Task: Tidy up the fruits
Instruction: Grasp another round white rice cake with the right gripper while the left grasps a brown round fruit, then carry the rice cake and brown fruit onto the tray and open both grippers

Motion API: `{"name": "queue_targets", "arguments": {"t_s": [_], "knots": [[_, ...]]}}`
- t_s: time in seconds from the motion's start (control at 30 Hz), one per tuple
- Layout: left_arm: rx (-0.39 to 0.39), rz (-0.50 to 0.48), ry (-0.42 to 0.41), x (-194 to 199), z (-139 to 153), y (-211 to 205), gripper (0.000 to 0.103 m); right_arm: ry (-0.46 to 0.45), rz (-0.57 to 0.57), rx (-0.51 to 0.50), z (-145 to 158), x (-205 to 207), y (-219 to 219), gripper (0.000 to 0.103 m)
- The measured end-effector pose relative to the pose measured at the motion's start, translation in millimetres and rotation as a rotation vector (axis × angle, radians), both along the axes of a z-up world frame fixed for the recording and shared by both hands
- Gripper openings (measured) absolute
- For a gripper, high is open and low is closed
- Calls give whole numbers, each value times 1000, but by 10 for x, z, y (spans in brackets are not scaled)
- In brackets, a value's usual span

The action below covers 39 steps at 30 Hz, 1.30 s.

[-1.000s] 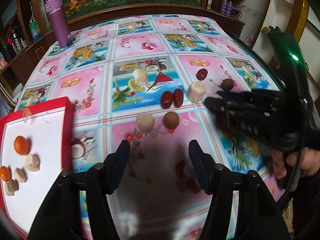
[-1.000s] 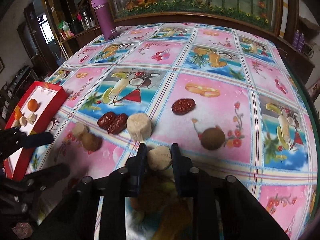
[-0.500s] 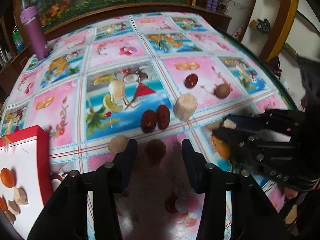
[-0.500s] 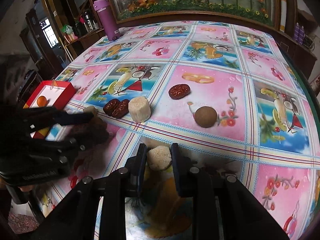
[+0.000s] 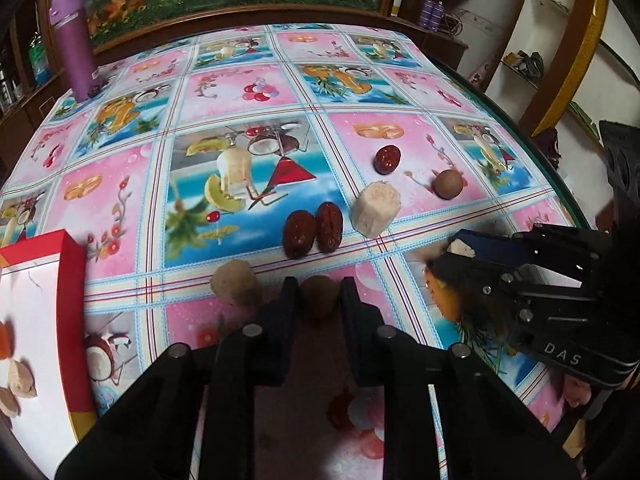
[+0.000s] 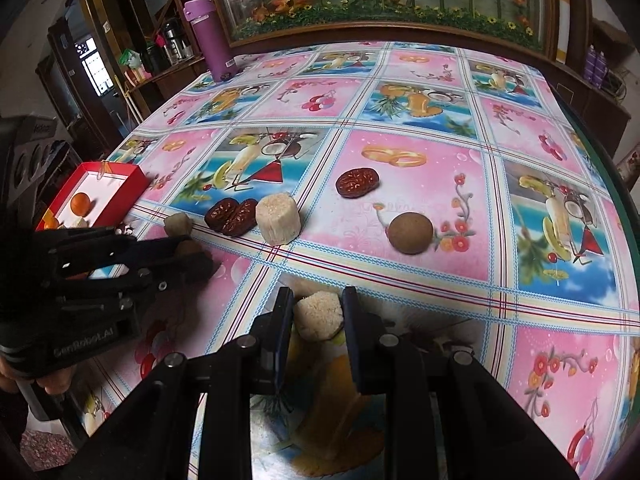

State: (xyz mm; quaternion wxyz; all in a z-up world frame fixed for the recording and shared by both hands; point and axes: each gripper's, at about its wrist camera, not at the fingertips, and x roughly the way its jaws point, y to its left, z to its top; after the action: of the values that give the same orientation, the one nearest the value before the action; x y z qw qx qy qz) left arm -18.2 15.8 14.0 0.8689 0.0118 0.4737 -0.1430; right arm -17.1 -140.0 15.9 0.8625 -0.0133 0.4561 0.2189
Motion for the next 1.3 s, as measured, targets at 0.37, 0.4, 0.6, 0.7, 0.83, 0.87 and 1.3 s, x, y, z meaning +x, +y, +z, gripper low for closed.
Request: {"name": "queue_targets", "arguments": {"t_s": [0.37,0.4,0.6,0.7,0.83,0.87,1.3], "knots": [[4,44,-108,-655,429,251,23,-34,65,14,281,-242,355,23],[8,70,-127,-758,497,358,23,-44,80,14,330,-276,435,23],[3,232,-205,-1168,745,1039,23,-80,184,19,536,-453,1027,23],[18,307,-230,-1352,781,1367,23,-91,247,31,607,-555,1406,23],[32,407,-223,-1511,710,1805,23,-121,343,30,673,-718,1981,23],[30,428,-217,-1542,686,1895,23,-122,355,28,674,-728,2063,23],[59,551,-160,-1678,359,2543,23,-24,439,-35,305,-762,3028,23]]}}
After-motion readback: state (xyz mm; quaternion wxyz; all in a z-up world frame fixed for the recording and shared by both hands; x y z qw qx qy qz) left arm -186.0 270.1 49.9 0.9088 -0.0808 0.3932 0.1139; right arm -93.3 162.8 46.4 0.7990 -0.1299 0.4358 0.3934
